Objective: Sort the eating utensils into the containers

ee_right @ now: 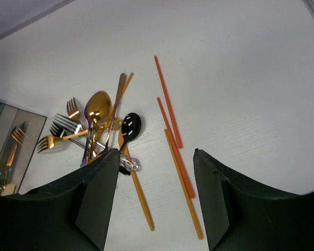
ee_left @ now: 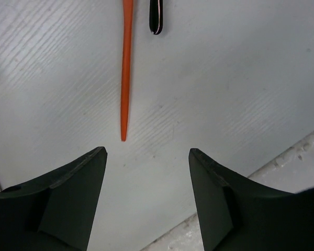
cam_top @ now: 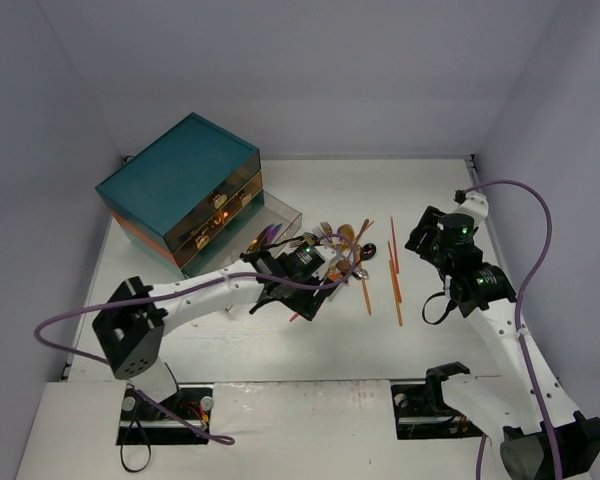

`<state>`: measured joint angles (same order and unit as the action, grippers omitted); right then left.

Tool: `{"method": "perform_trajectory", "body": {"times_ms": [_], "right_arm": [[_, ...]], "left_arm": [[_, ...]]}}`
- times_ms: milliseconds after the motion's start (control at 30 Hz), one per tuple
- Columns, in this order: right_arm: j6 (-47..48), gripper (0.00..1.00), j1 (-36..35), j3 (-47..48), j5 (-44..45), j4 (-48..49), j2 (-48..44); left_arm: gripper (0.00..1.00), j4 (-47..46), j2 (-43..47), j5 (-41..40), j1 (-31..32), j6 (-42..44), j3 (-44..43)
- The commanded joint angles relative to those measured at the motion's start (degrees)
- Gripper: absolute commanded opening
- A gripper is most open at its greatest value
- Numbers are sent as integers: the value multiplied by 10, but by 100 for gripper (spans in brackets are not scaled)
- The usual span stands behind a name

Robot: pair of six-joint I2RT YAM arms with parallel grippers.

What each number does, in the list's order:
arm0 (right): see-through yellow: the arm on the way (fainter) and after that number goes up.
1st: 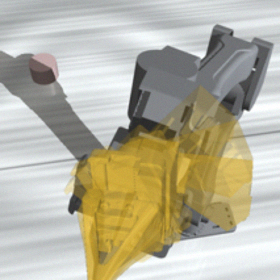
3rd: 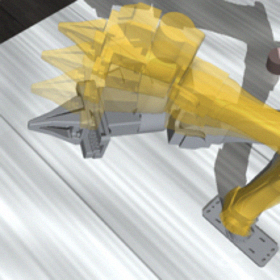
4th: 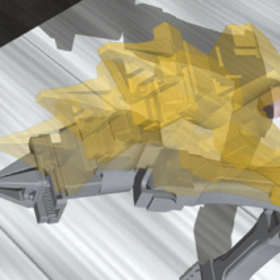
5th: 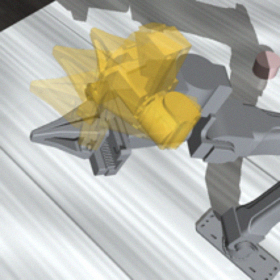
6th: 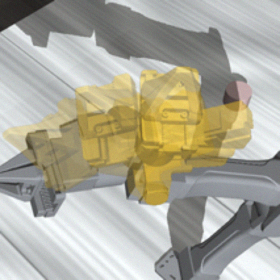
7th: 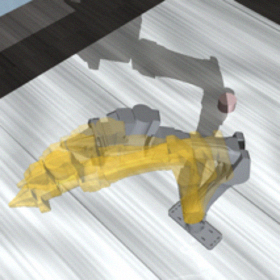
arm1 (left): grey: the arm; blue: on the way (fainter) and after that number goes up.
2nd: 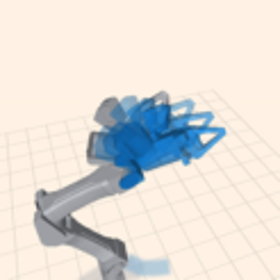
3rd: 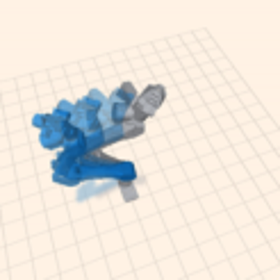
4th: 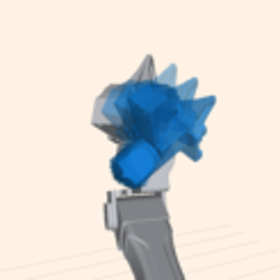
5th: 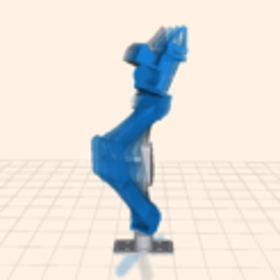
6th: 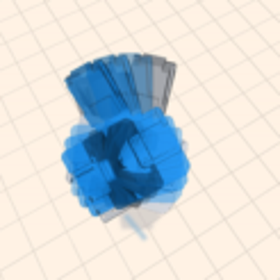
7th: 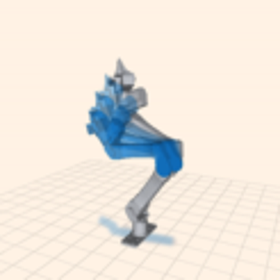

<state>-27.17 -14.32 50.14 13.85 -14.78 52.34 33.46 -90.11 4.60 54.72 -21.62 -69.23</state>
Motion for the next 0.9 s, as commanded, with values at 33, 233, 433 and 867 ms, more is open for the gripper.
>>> {"method": "perform_trajectory", "body": {"times_ms": [33,233,433,867], "right_arm": [[41,56,13,-1,-68,-33,-21],[34,56,13,-11,-114,-54,-60],[26,56,8,-24,-131,-81,-104],[26,56,-58,-18,-114,-104,-144]], "left_arm": [[58,-82,-60,-8,14,-2,-43],[52,-91,-134,-40,13,12,-60],[50,-93,-168,-88,11,26,-62],[10,-85,-191,-103,-8,12,-59]]}}
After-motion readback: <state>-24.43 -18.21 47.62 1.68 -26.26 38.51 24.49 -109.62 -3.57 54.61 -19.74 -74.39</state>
